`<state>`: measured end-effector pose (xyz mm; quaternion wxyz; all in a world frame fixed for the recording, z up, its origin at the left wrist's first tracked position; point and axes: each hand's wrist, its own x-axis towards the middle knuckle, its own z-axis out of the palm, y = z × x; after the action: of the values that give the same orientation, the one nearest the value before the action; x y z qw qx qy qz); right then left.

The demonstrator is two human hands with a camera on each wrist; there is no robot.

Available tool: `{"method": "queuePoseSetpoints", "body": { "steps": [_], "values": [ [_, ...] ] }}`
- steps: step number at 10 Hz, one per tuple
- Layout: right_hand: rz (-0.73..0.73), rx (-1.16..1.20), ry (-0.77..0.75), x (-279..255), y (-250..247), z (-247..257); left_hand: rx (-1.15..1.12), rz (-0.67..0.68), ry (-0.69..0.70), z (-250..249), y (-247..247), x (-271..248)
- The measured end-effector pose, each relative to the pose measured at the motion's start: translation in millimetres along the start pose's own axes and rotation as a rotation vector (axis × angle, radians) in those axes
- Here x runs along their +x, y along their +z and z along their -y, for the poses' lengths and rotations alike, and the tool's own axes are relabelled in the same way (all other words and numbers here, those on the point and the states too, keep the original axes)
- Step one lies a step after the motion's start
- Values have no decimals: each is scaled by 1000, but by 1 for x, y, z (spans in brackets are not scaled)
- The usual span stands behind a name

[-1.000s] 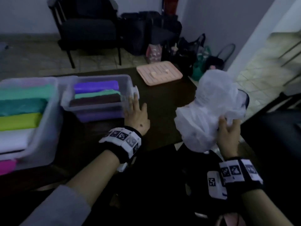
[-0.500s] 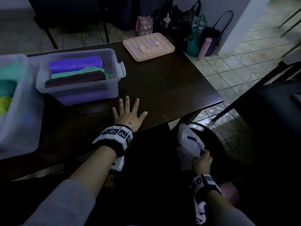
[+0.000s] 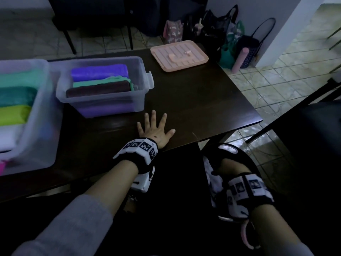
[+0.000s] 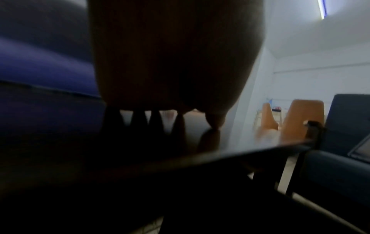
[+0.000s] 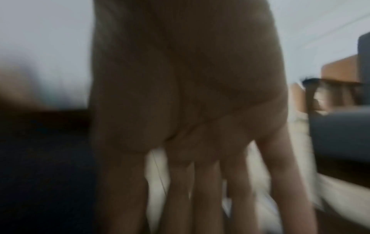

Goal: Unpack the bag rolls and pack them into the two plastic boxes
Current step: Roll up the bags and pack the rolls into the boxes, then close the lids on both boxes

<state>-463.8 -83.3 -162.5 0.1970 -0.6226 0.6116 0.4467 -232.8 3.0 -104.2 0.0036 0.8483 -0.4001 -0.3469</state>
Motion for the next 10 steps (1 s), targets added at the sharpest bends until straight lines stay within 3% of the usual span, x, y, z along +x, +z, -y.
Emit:
{"method": "queuePoseSetpoints", "body": {
  "steps": [1, 2, 3, 4, 5, 6, 8, 9, 10],
  "values": [
    [-56, -95, -462, -48, -53, 14, -34, 69, 27, 4, -26, -9],
    [-48, 118, -864, -103, -110, 22, -74, 111, 72, 14, -71, -24],
    [-58, 74, -967, -146, -141, 67, -300, 91, 78, 38, -123, -52],
    [-105, 58, -1062, -186, -173, 119, -361, -95, 81, 85, -175, -79],
    [-239, 49, -1251, -232, -191, 177, -484, -313, -8, 146, -218, -104],
    [-285, 102, -1361, -264, -207, 246, -485, -434, -146, 209, -246, -121],
    [-421, -75, -1440, -303, -231, 383, -275, -430, -436, 307, -257, -119],
    [-534, -273, -1446, -310, -234, 442, -294, -343, -498, 330, -256, -103],
    [-676, -538, -1370, -302, -232, 498, -468, -303, -486, 346, -264, -80]
  ]
}}
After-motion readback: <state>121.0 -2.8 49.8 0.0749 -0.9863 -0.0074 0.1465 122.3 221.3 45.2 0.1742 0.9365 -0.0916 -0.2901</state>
